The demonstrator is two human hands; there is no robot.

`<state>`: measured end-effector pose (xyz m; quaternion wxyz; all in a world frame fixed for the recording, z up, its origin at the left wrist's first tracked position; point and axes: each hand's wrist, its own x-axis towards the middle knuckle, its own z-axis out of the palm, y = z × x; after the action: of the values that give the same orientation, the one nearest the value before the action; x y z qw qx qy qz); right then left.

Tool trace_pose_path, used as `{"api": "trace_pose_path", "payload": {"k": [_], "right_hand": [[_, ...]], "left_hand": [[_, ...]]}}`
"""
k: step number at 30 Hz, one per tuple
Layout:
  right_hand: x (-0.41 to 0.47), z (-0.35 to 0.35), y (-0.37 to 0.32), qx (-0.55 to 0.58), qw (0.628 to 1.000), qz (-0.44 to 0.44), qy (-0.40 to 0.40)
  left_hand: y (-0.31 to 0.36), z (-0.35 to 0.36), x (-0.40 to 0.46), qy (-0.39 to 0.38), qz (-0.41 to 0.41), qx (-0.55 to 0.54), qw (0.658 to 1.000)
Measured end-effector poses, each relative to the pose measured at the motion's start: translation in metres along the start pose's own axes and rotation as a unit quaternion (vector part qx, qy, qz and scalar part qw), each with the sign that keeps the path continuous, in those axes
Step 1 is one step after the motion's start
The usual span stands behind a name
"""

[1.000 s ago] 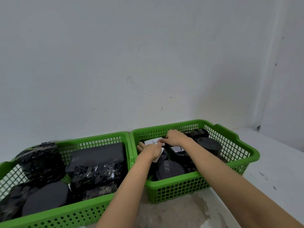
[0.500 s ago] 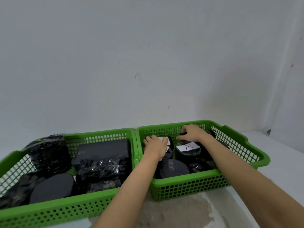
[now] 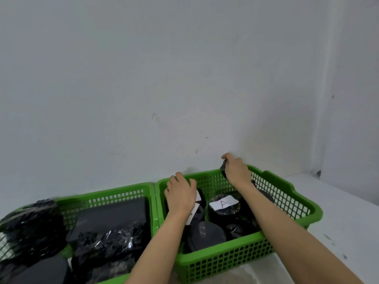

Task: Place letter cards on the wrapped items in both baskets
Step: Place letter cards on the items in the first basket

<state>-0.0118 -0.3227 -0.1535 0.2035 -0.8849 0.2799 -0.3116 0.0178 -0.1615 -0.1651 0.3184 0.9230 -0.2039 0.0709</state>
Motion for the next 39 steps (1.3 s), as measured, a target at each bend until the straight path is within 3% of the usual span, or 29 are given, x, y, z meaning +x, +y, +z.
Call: {"api": "trace_pose_path", "payload": {"k": [4, 10, 12, 14, 17, 20, 27, 30, 32, 34, 37, 39], "right_hand": [[0.004, -0.023, 0.003, 0.165, 0.966, 0.083, 0.179], [0.007, -0.031, 0.002, 0.356, 0.880, 0.155, 0.272], [0.010, -0.031, 0.003, 0.462, 0.831, 0.212, 0.228], [0.009, -0.030, 0.002, 0.567, 0.771, 0.276, 0.085], [0.005, -0.030, -0.001, 0.592, 0.747, 0.282, -0.112], [0.004, -0.030, -0.003, 0.574, 0.760, 0.246, -0.182], [0.004, -0.031, 0.001, 0.475, 0.821, 0.199, -0.246], [0.001, -0.027, 0.003, 0.399, 0.869, 0.204, -0.211], [0.002, -0.020, 0.008, 0.282, 0.931, 0.168, -0.162], [0.001, -0.016, 0.011, 0.163, 0.969, 0.128, -0.136], [-0.002, -0.015, 0.012, 0.087, 0.982, 0.098, -0.137], [-0.001, -0.014, 0.012, 0.106, 0.980, 0.102, -0.134]], "left_hand": [[-0.001, 0.003, -0.003, 0.010, 0.028, -0.024, 0.999], [-0.003, 0.003, -0.004, -0.057, 0.074, -0.105, 0.990], [0.000, 0.005, -0.004, -0.087, 0.098, -0.135, 0.982], [0.001, 0.006, -0.004, -0.114, 0.114, -0.155, 0.975], [0.003, 0.006, -0.005, -0.118, 0.125, -0.197, 0.965], [0.003, 0.003, -0.003, -0.083, 0.084, -0.239, 0.964], [-0.002, 0.003, 0.004, -0.039, -0.027, -0.321, 0.946], [-0.002, 0.002, 0.006, -0.033, -0.053, -0.364, 0.929], [-0.001, 0.000, 0.005, -0.023, -0.041, -0.363, 0.930], [0.001, -0.001, 0.005, -0.015, -0.034, -0.365, 0.930], [0.001, -0.002, 0.003, -0.030, -0.039, -0.366, 0.929], [0.001, -0.002, 0.002, -0.046, -0.040, -0.352, 0.934]]}}
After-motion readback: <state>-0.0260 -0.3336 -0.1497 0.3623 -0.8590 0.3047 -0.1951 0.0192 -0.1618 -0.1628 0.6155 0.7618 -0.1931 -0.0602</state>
